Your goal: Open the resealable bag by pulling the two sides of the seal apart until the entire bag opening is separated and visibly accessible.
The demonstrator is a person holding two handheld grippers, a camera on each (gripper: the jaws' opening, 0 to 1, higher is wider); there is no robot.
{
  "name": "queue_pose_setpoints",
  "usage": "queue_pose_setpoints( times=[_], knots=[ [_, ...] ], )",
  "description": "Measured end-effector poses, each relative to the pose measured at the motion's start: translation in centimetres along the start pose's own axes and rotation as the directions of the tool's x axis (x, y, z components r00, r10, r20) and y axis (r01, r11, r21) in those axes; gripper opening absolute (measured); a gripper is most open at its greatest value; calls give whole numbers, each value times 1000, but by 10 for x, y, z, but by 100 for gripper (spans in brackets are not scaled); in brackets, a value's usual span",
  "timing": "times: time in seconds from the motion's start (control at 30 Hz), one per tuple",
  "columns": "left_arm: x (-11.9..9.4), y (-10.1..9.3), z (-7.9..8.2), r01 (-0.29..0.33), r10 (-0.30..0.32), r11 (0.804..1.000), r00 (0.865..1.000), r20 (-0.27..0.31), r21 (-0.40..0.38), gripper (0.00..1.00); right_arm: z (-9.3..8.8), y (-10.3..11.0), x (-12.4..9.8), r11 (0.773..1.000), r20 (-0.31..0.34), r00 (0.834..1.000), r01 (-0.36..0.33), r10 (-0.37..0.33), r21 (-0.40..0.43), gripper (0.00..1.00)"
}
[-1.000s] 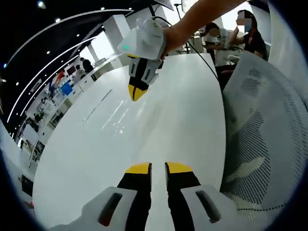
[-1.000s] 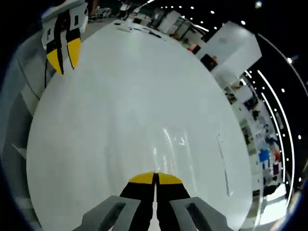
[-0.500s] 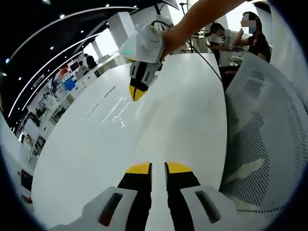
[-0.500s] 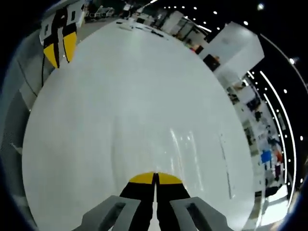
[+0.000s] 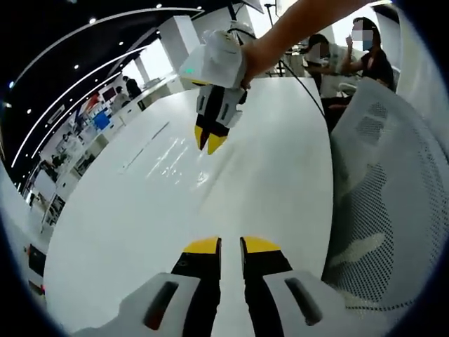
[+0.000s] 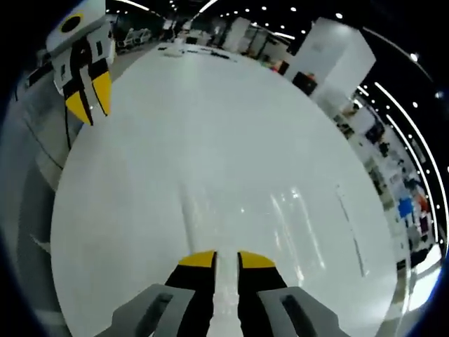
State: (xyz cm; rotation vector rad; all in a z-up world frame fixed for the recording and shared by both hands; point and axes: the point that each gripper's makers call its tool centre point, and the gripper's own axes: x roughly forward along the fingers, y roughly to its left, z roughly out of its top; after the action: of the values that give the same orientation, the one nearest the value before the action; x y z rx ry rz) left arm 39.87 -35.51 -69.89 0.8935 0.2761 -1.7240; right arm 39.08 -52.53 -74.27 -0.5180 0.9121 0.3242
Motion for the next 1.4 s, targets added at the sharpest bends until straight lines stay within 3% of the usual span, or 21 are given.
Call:
queue_pose_setpoints(
  times=[0.17, 0.47, 0.9, 1.1, 1.27, 1.4],
  knots=[
    [0, -1, 0, 5, -5, 1000, 1000, 2, 3, 8, 1, 9, 1, 995, 7, 999, -41, 41, 96, 10],
    [-1, -2, -5, 6, -6, 1000, 1000, 0, -6, 9, 1, 18, -7, 989, 41, 998, -62, 57, 133, 18],
    [0, -3, -10, -8, 8, 999, 1000, 3, -51, 17, 1, 24, -34, 958, 144, 990, -36, -5, 284, 38],
    [1, -2, -13, -13, 13, 996, 1000, 1, -89, 27, -1, 32, -43, 935, 178, 983, -21, -46, 354, 53],
    [1, 1, -14, -32, 32, 992, 999, 3, -122, 43, -3, 38, -52, 922, 194, 977, 8, -90, 388, 60],
    [0, 5, -16, -51, 52, 986, 999, 2, -159, 56, -4, 41, -59, 896, 211, 970, 18, -124, 444, 70]
  ],
)
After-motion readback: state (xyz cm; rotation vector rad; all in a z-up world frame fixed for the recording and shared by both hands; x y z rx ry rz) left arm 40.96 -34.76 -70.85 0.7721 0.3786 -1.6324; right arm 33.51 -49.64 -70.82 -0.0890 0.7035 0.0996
